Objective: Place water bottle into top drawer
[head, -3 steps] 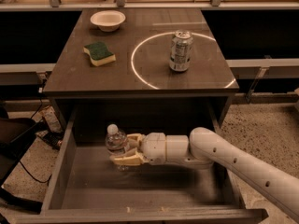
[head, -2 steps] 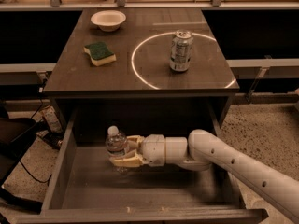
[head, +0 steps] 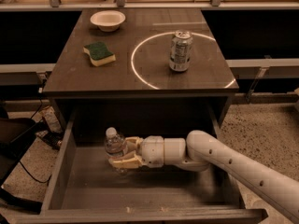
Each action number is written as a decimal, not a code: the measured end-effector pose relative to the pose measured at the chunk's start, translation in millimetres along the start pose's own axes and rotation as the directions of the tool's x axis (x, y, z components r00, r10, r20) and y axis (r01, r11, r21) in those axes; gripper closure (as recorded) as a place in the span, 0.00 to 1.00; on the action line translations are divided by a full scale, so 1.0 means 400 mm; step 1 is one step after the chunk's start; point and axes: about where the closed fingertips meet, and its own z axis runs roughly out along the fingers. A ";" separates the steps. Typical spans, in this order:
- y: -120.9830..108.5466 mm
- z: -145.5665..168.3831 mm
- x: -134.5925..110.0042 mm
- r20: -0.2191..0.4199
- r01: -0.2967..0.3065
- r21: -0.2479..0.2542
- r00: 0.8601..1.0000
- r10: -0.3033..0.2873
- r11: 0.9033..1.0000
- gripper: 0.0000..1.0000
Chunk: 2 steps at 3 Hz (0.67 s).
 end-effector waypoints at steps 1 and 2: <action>0.000 0.000 -0.002 0.000 0.000 0.000 1.000 0.000 1.000 1.00; 0.000 0.000 -0.003 0.000 0.000 0.000 1.000 0.000 1.000 1.00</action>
Offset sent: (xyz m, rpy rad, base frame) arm -0.0331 -0.0501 -0.0849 0.0291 0.1764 -0.1387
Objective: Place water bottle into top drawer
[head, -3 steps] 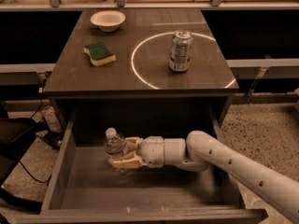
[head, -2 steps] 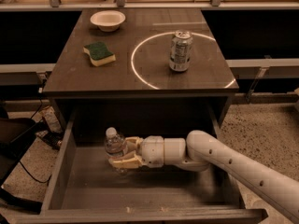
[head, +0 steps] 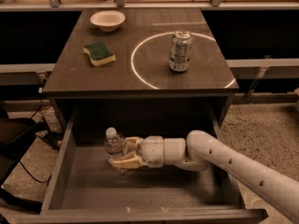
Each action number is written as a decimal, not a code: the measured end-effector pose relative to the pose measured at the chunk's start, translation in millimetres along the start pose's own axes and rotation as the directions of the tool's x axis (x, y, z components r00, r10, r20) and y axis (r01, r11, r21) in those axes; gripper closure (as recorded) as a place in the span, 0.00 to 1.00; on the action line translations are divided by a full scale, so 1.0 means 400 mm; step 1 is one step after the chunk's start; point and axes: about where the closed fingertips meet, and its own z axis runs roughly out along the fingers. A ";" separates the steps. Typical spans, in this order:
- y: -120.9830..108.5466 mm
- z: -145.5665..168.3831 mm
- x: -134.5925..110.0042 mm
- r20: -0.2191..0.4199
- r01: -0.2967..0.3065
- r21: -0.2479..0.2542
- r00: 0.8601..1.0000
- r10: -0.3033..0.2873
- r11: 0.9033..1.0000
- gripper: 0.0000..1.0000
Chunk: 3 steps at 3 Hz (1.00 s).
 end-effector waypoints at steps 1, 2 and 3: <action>0.000 0.000 -0.001 0.000 0.000 0.000 1.000 0.000 1.000 0.82; 0.000 0.000 -0.001 0.000 0.000 0.000 1.000 0.000 1.000 0.59; 0.000 0.000 -0.001 0.000 0.000 0.000 1.000 0.000 1.000 0.35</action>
Offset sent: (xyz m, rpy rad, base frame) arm 0.0000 0.0001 0.0002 0.0000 0.0000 0.0001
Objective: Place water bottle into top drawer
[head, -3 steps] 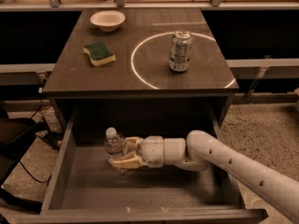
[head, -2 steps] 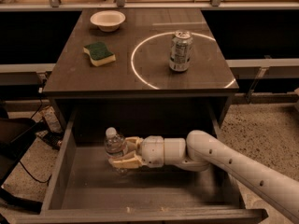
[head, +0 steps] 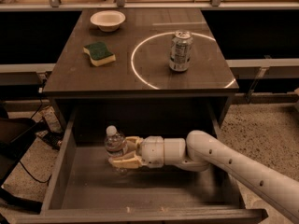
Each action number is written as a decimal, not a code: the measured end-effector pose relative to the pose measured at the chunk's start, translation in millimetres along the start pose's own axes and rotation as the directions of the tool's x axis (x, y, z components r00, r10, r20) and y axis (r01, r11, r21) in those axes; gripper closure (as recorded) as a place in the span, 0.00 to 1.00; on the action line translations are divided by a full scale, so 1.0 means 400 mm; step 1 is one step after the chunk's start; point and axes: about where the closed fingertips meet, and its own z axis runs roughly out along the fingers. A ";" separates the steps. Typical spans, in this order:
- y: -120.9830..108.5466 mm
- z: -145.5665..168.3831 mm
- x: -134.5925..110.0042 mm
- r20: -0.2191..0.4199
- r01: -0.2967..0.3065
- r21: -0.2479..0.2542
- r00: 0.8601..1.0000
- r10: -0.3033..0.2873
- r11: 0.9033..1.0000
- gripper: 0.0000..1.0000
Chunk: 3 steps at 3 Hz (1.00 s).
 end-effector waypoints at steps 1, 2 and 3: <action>0.000 0.000 0.000 0.000 0.000 0.000 1.000 0.000 1.000 0.12; 0.002 0.004 -0.001 0.000 0.000 -0.004 1.000 0.000 1.000 0.00; 0.002 0.004 -0.001 0.000 0.000 -0.004 1.000 0.000 1.000 0.00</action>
Offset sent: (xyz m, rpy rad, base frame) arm 0.0000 0.0001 0.0000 0.0000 0.0000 0.0001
